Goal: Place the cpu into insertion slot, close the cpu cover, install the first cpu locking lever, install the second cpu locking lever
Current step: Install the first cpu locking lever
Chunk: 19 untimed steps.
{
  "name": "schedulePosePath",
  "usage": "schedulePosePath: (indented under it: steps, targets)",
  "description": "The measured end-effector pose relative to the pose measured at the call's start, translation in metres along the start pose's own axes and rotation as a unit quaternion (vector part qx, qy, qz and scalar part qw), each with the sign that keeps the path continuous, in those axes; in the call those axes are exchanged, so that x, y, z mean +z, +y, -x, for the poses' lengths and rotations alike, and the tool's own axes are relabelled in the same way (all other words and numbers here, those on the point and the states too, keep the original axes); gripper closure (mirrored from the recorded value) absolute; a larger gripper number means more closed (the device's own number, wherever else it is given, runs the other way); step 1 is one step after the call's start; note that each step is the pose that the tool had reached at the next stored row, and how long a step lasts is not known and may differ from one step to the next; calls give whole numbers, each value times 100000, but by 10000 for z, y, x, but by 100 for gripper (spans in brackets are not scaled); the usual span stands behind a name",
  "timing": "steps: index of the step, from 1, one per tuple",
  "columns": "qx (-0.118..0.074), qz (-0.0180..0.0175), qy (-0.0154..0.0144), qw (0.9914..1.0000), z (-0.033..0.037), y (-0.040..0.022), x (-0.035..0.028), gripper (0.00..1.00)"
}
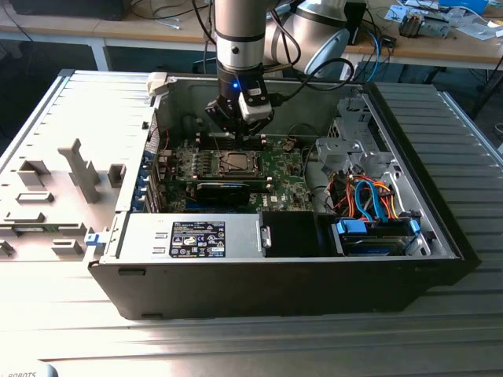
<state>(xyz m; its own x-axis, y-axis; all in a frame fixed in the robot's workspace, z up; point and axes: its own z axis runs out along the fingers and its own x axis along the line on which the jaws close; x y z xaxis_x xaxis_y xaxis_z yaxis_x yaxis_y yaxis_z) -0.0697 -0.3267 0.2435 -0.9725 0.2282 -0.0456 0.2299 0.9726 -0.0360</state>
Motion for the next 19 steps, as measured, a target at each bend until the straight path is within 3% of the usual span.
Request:
schedulePosePath:
  steps: [19]
  targets:
    - [-1787, 82, -65, 99984, 0, 0, 0, 89]
